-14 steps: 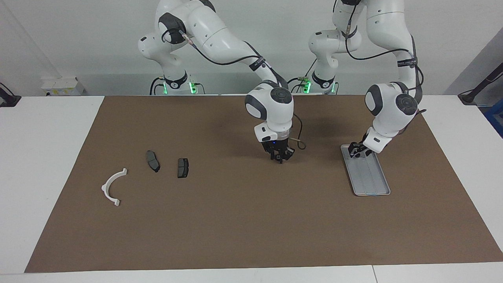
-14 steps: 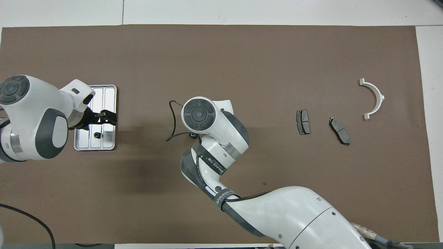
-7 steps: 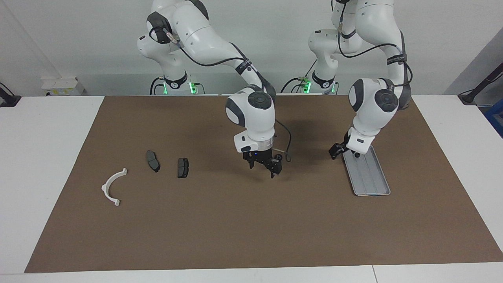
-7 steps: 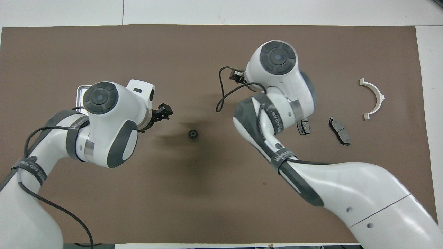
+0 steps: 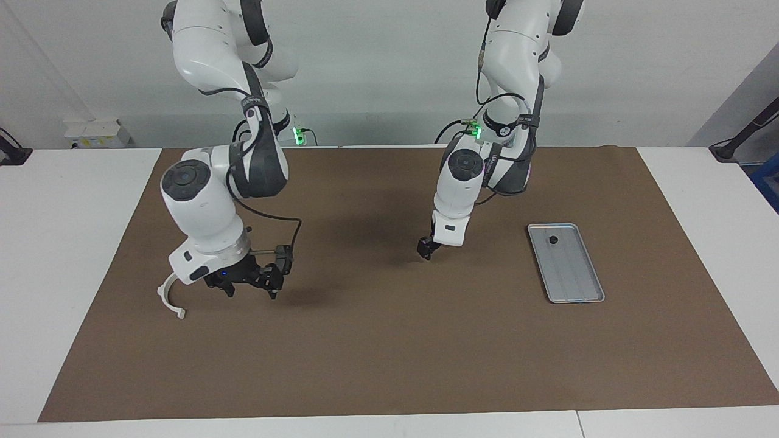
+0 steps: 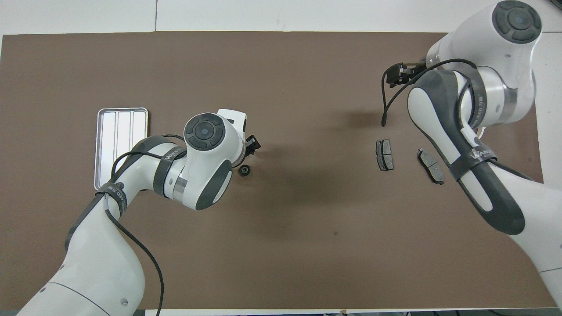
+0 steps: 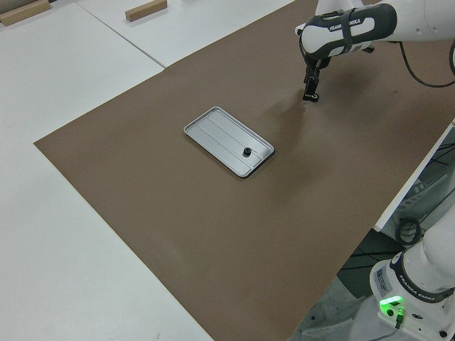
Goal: Pick bearing gear from pile to tray
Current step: 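Grasp the black bearing with the left gripper while the right gripper withdraws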
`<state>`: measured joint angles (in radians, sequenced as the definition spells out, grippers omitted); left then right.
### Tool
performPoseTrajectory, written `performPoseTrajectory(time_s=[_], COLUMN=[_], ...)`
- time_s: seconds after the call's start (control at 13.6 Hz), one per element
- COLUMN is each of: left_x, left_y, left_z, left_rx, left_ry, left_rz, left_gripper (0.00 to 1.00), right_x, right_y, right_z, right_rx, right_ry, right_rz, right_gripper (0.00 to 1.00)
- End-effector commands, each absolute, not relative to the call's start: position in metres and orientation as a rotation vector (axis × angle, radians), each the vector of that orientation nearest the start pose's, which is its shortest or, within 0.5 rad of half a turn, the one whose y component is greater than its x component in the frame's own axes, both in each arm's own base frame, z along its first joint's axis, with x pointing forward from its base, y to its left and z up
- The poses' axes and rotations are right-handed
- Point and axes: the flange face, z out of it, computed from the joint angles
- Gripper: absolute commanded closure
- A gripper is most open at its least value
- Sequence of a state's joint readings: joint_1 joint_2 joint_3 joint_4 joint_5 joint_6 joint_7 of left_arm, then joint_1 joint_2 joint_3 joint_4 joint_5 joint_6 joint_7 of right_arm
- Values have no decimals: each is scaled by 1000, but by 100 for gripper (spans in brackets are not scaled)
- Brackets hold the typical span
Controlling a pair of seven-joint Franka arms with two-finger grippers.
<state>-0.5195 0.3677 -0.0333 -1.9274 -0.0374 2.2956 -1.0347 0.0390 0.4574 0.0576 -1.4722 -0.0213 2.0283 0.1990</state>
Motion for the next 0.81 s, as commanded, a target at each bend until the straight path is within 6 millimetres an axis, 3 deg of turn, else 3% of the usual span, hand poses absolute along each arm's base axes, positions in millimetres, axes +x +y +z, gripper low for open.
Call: performPoseTrajectory(time_s=[0.0,0.22,0.52,0.74], left_x=[525,522,515,511], left_y=[-336,-337,-340,-338], left_z=[299,297,293,288], left_rx=[-3054,-3052,-3045,-3038], left_ry=[-815,-809,-799,-794], left_rz=[18,23,33,44], left_gripper=[13,19,25,32], right_x=[678,652,618,580], right_y=[40,12,2,4], right_z=[466,512,561,594], right_rx=[-3110,-3127,-3138,-3123], right_ry=[129,16,-118,-131], right_rz=[-125,-118,-124,-154], right_gripper=[0,0,0,0])
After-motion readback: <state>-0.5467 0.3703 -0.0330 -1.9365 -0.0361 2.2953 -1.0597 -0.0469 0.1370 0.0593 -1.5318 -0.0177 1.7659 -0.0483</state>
